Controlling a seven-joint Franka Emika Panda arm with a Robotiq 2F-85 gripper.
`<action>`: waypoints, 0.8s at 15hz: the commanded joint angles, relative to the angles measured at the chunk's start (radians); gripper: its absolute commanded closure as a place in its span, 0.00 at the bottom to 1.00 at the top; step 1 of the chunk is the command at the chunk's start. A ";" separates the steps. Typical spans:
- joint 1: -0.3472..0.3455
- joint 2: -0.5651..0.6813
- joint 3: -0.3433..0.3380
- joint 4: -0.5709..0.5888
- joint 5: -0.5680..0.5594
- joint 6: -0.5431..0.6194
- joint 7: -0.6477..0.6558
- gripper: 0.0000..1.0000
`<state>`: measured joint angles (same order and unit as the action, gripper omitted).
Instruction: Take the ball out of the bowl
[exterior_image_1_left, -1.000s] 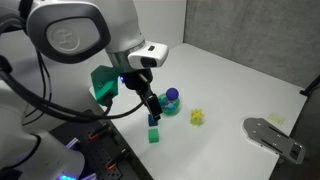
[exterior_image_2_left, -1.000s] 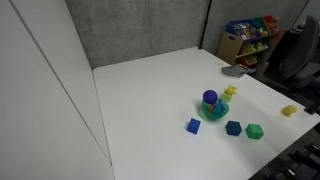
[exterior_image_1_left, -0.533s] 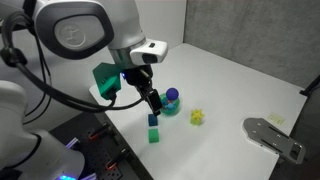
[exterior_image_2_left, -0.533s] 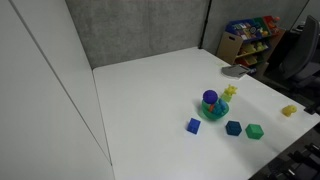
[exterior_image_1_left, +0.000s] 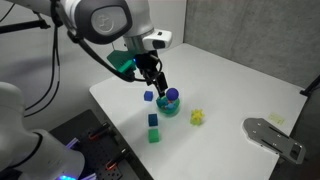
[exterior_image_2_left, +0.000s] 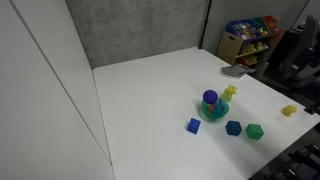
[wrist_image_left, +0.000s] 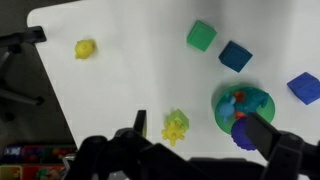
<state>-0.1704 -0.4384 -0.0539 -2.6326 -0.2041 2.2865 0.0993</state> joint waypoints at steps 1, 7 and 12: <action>0.040 0.166 0.008 0.119 0.053 0.034 0.008 0.00; 0.111 0.383 0.017 0.257 0.149 0.133 -0.032 0.00; 0.141 0.558 0.037 0.374 0.236 0.183 -0.087 0.00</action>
<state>-0.0406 -0.0004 -0.0205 -2.3720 -0.0222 2.4648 0.0693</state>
